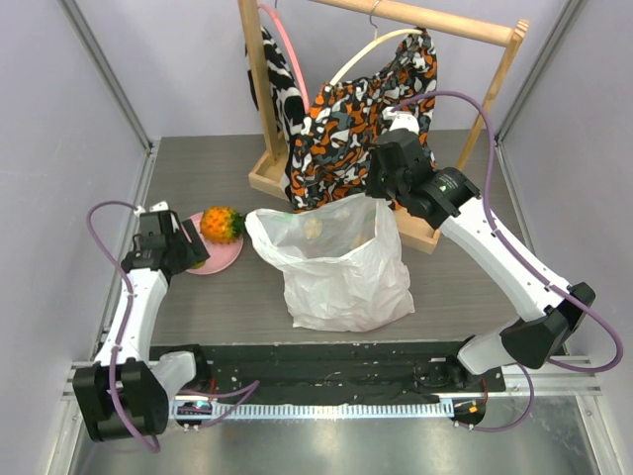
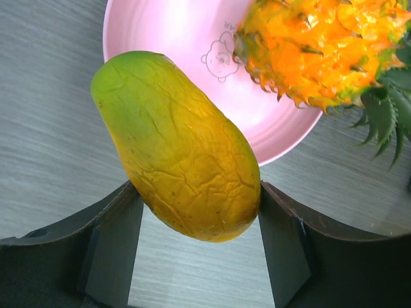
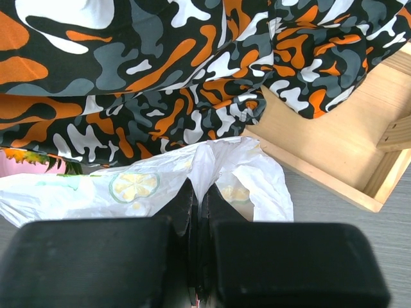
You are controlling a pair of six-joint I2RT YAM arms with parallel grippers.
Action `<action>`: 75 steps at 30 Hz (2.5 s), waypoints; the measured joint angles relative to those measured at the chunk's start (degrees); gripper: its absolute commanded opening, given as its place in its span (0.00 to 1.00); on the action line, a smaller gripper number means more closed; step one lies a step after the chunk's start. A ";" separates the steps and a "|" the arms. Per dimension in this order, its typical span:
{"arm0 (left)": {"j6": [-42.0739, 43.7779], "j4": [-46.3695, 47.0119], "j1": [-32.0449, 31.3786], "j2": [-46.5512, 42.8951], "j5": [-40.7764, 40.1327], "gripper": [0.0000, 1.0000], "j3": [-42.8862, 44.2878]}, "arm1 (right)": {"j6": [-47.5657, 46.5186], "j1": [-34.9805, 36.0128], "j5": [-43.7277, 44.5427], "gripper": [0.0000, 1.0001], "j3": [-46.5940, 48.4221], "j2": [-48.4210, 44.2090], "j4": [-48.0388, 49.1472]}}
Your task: Place the fruits into the plastic bag
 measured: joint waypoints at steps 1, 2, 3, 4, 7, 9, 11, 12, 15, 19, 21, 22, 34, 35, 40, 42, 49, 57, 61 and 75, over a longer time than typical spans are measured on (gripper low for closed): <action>-0.24 -0.59 0.00 -0.66 -0.04 0.57 0.00 | 0.00 0.00 -0.11 0.02 0.00 0.00 0.00; -0.55 -1.22 0.00 -1.38 -0.07 0.56 0.00 | 0.00 0.00 -0.28 0.02 0.00 0.00 0.00; -1.05 -1.88 0.00 -2.10 -0.17 0.56 0.09 | 0.00 0.00 -0.42 0.02 0.00 0.00 0.02; -1.42 -2.67 0.00 -2.67 -0.22 0.56 0.35 | 0.00 0.02 -0.48 0.02 0.00 0.00 0.02; -1.95 -4.44 0.00 -3.82 -0.22 0.55 1.84 | 0.00 0.00 -0.83 0.02 0.00 0.00 0.07; -2.03 -5.31 -0.26 -4.33 -0.42 0.55 3.34 | -0.02 0.00 -0.96 0.02 0.00 0.00 0.20; -1.77 -6.54 -0.92 -4.63 -0.87 0.55 5.92 | -0.02 0.00 -1.03 0.02 -0.02 -0.09 0.33; -1.55 -6.97 -1.44 -4.76 -1.09 0.55 7.41 | -0.02 0.00 -1.03 0.02 -0.02 -0.13 0.37; -0.92 -7.98 -3.63 -5.07 -1.60 0.55 11.74 | -0.02 0.00 -1.03 0.02 -0.15 -0.52 0.46; -0.90 -8.35 -6.58 -5.62 -2.21 0.55 15.89 | 0.02 0.00 -1.05 0.02 -0.68 -1.27 0.79; -1.25 -8.52 -8.48 -5.62 -2.62 0.55 17.31 | 0.13 0.00 -1.07 0.02 -0.79 -1.42 0.98; -1.42 -8.57 -9.84 -5.51 -2.95 0.55 18.01 | 0.20 0.00 -1.07 0.02 -0.87 -1.51 1.07; -3.13 -9.88 -22.16 -0.22 -3.89 0.54 31.91 | 0.24 0.00 -1.51 0.02 -1.57 -1.77 1.33; -3.19 -9.92 -22.71 0.17 -3.65 0.54 32.87 | 0.24 0.02 -1.51 0.02 -1.60 -1.77 1.33; -4.48 -9.31 -28.26 2.45 -1.42 0.54 37.13 | 0.24 0.00 -1.77 0.02 -1.84 -2.01 1.49; -4.92 -8.46 -31.78 3.28 0.13 0.54 37.53 | 0.24 0.02 -1.84 0.02 -1.88 -2.10 1.62; -9.31 0.11 -39.06 4.26 7.52 0.54 29.44 | 0.22 0.00 -1.88 0.02 -2.19 -2.47 2.10; -7.98 2.27 -43.82 8.70 13.60 0.54 27.15 | 0.20 0.00 -1.88 0.02 -2.49 -2.73 2.16; -5.97 2.43 -45.66 12.74 16.74 0.54 27.17 | 0.20 0.00 -1.84 0.02 -2.49 -2.73 2.14; 0.13 0.24 -52.72 26.51 24.39 0.54 27.98 | 0.20 0.00 -1.75 0.02 -2.71 -2.91 2.12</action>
